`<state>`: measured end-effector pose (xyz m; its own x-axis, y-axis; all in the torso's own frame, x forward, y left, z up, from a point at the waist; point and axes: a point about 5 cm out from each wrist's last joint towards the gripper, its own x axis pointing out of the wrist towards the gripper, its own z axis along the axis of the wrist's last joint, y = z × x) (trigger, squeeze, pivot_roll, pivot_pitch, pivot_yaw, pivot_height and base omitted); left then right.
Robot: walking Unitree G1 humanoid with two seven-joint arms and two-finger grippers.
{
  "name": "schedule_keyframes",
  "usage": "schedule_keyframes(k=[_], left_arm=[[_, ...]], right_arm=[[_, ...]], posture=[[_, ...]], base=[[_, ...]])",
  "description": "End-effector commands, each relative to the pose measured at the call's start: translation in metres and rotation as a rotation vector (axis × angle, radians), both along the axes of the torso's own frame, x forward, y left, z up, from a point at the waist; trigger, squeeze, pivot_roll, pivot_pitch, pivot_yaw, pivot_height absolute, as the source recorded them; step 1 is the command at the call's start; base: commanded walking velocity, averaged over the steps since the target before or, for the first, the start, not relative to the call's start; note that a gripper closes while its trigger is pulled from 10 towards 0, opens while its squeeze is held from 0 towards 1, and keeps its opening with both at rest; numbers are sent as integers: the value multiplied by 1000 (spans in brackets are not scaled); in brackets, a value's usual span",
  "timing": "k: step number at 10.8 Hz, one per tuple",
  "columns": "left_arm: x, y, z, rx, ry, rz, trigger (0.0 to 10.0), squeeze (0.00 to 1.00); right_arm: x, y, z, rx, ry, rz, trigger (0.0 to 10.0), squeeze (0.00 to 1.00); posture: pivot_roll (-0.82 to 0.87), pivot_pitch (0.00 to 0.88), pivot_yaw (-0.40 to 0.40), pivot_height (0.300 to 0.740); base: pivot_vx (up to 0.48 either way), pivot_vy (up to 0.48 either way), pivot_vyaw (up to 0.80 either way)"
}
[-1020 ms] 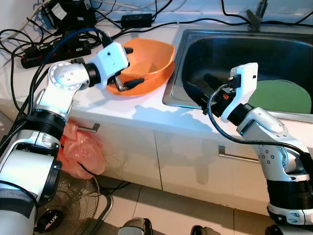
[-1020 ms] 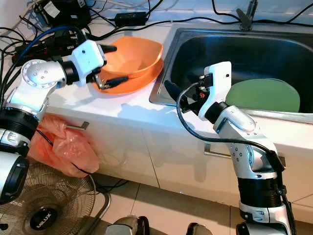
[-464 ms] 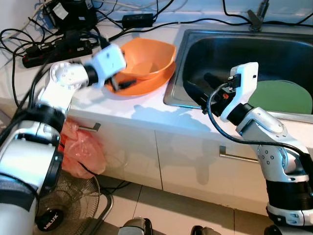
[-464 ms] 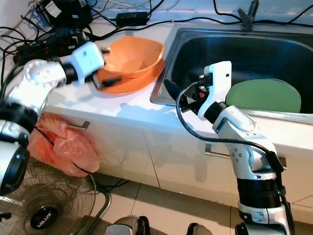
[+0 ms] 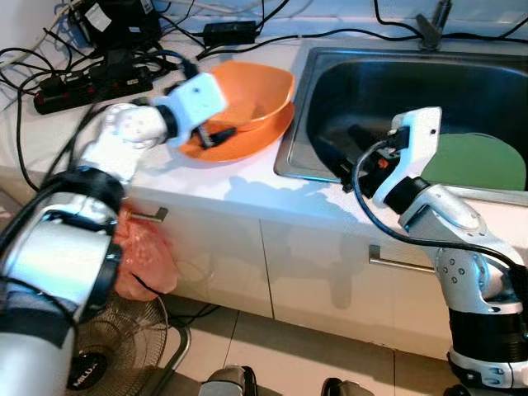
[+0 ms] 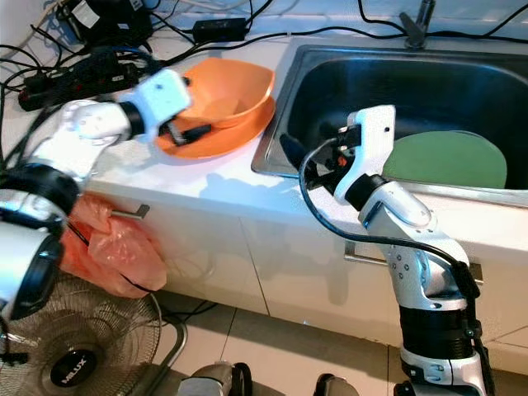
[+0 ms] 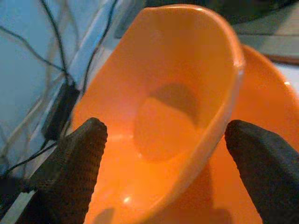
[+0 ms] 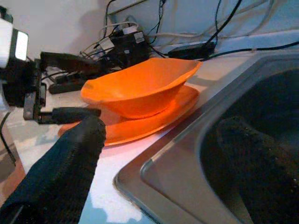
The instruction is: Kitchen organization
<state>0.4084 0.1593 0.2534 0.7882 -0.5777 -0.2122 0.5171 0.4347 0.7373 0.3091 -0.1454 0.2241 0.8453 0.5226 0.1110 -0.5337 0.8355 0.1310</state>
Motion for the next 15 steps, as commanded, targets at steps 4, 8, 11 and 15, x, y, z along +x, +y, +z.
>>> schedule_keyframes(k=[4, 8, 11, 15], left_arm=[[-1, -13, -13, 82, 100, -70, 0, 0], [0, -15, -9, 102, 80, -65, 0, 0], [2, -11, -4, 111, 47, -28, 0, 0], [3, -10, -2, 135, 8, -3, 0, 0]], right_arm=[[-7, -3, 1, 36, 9, -33, 10000, 0], [-8, -3, 1, 47, 14, -45, 10000, 0], [-7, -2, 0, 56, 16, -55, 10000, 0], [-6, -1, -1, 65, 18, -60, 10000, 0]], posture=[[65, 203, 143, 740], [69, 203, 151, 740], [77, 201, 154, 740], [80, 186, 155, 740]], base=[[0, 0, 0], [0, 0, 0], [0, 0, 0], [0, 0, 0]])
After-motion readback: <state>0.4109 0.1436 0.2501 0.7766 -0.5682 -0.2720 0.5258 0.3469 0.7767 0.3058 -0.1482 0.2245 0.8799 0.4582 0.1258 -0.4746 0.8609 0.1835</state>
